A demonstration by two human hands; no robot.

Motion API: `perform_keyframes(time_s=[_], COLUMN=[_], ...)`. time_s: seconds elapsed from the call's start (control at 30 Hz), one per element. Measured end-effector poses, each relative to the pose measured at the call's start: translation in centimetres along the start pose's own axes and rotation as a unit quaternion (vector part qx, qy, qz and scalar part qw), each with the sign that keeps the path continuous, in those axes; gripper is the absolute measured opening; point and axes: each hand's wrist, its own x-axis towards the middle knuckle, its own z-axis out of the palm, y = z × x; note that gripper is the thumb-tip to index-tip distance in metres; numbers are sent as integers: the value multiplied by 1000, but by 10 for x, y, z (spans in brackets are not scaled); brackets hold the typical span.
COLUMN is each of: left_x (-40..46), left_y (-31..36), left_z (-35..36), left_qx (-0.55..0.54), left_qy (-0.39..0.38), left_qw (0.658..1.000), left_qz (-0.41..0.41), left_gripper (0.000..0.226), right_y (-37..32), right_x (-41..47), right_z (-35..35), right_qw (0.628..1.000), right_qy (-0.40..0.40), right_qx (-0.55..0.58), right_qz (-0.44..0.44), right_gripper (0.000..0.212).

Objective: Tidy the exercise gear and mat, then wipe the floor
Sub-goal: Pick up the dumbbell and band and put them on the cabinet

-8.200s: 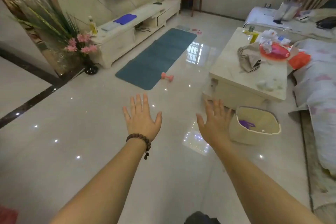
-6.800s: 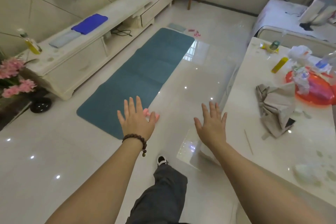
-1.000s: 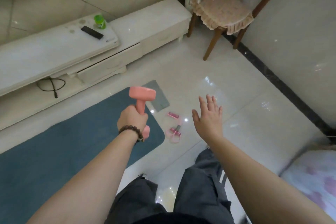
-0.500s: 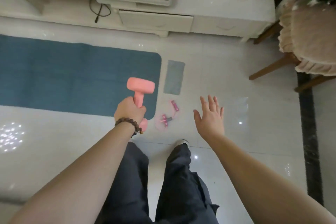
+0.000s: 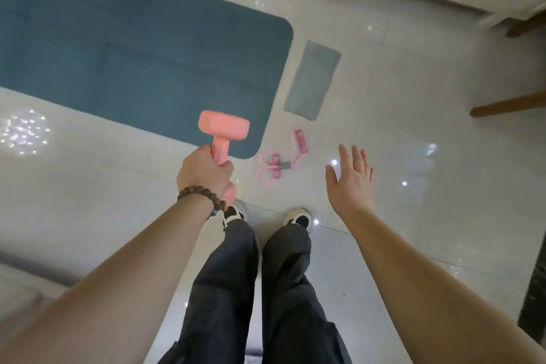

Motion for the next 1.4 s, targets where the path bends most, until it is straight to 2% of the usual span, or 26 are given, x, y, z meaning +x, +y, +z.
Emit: perform_keyframes(time_s=[0.2,0.37,0.5,0.57,0.63,0.7,0.77,1.03,1.2,1.4], left_x=[100,162,185,189,191,190,189,169,142,100], left_y=[-48,-101,-140,-155,-164,-168,-169,-138,-96,-34], left_z=[141,240,284,296,302,303,302,265,219,145], left_qx=[1,16,33,38,40,42,39,20,-4,-22], left_qy=[-7,-13,-25,-32,-34,-34,-33,-27,-14,3], left_qw=[1000,1000,999,998,998,998,998,999,1000,1000], left_qz=[-18,-18,-25,-29,-33,-35,-36,-24,-11,21], left_gripper=[9,14,27,30,31,31,31,28,25,26], right_y=[40,61,75,81,85,87,87,65,40,14], right_x=[113,192,222,227,229,230,230,211,181,130], right_z=[143,264,329,347,358,362,360,303,230,126], right_qw=[999,992,960,937,931,942,953,969,981,980], right_qy=[-29,-66,-93,-103,-98,-80,-62,57,37,56], right_qx=[-18,-64,-191,-261,-282,-252,-212,-71,84,136], right_qz=[-8,-84,-181,-209,-210,-207,-210,-230,-171,-132], right_gripper=[62,81,94,88,67,39,26,22,18,20])
